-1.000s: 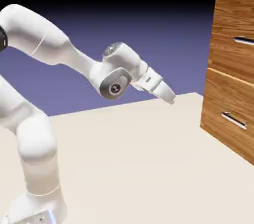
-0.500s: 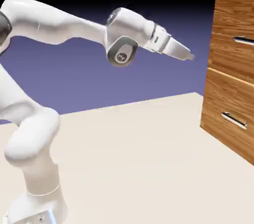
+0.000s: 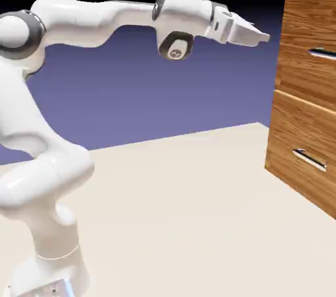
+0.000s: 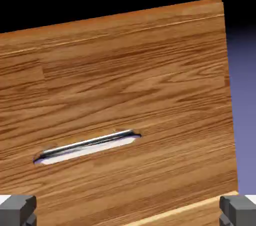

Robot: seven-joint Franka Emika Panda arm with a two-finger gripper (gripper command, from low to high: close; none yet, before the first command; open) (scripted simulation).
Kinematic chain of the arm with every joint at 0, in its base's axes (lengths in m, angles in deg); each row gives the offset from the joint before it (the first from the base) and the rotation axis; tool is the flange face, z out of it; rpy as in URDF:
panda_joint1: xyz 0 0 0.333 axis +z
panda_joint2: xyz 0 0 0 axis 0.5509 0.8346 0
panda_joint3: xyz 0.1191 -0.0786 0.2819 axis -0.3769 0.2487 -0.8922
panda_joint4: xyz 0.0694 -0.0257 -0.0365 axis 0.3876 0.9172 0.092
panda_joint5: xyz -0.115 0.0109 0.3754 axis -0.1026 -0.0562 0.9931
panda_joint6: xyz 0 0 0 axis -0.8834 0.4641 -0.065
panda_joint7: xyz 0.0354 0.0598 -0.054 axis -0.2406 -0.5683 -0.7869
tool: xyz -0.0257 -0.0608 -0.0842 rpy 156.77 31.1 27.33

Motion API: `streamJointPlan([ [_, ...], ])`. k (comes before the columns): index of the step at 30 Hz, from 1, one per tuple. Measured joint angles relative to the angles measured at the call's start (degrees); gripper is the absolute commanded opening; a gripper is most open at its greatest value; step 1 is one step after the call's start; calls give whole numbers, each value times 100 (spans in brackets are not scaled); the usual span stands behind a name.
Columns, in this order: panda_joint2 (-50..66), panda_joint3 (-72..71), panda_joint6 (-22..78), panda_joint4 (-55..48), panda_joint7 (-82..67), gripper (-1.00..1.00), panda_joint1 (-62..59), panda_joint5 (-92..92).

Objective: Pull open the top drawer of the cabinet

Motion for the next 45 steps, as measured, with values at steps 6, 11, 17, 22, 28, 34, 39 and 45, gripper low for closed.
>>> streamJointPlan([
  [6, -21, -1207, -55, -826, -424, 0, -1246, 1287],
  [11, -38, -2213, -102, -1514, -777, 0, -2284, 2359],
  [17, -59, -3419, -157, -2339, -1201, 0, -3530, 3646],
  [22, -76, -4425, -203, -3027, -1554, 0, -4568, 4719],
  [28, -97, -5632, -259, -3853, -1978, 0, -5814, 6006],
  [34, -118, -6839, -314, -4678, -2401, 0, -7060, 7292],
  [39, -135, -7845, -360, -5366, -2754, 0, -8098, 8365],
  [45, -153, -8888, -408, -6080, -3121, 0, -9175, 9477],
])
